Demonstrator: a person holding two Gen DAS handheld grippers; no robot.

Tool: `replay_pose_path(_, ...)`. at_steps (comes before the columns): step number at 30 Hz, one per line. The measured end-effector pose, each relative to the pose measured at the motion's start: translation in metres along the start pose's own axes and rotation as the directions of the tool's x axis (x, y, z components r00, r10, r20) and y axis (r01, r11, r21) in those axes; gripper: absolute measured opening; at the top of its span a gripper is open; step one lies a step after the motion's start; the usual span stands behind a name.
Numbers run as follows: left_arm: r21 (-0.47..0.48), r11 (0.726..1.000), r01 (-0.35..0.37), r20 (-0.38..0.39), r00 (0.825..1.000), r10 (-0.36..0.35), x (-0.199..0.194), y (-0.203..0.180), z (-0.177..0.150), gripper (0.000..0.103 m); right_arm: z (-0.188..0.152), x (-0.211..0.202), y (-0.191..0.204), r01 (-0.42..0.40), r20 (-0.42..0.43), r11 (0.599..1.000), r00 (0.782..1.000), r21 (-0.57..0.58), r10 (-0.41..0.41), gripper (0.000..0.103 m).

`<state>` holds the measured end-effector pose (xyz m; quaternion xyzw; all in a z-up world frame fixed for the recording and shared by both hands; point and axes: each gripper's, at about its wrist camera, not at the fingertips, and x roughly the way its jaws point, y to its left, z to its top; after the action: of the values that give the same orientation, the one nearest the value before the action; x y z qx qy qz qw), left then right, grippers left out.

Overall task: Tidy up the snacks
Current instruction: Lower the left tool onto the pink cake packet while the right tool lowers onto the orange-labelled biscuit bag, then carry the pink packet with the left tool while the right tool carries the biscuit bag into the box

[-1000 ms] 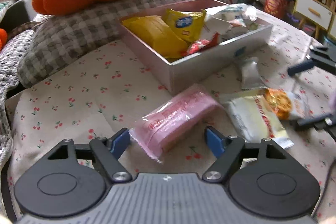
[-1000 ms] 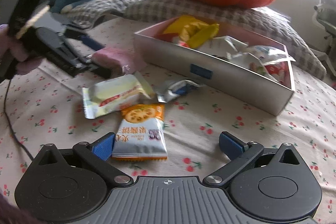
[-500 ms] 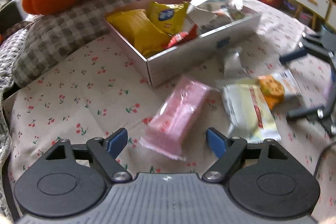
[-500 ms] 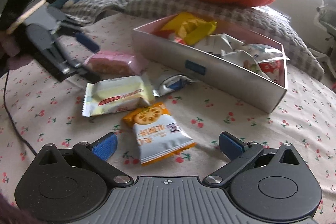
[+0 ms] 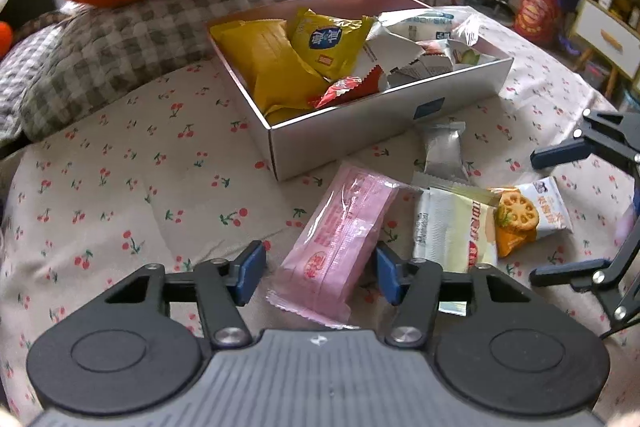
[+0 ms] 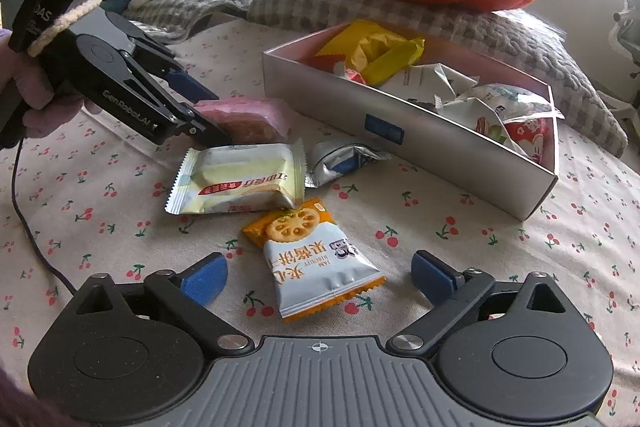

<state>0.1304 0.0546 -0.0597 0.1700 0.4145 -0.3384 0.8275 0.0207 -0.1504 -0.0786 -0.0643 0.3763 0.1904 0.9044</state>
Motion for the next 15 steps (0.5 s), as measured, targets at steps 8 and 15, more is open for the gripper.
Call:
replay_pose_path(8, -0.08, 0.996, -0.029, -0.035, 0.999, 0.026, -0.003, -0.021, 0.0, 0.047, 0.005, -0.002, 0.003, -0.004, -0.001, 1.0, 1.0, -0.012, 0.004, 0.066)
replay_pose_path(15, -0.136, 0.987, -0.086, -0.023, 0.996, 0.084, -0.002, -0.029, 0.005, 0.056, 0.008, -0.007, -0.001, -0.01, -0.004, 1.0, 1.0, 0.006, 0.01, 0.041)
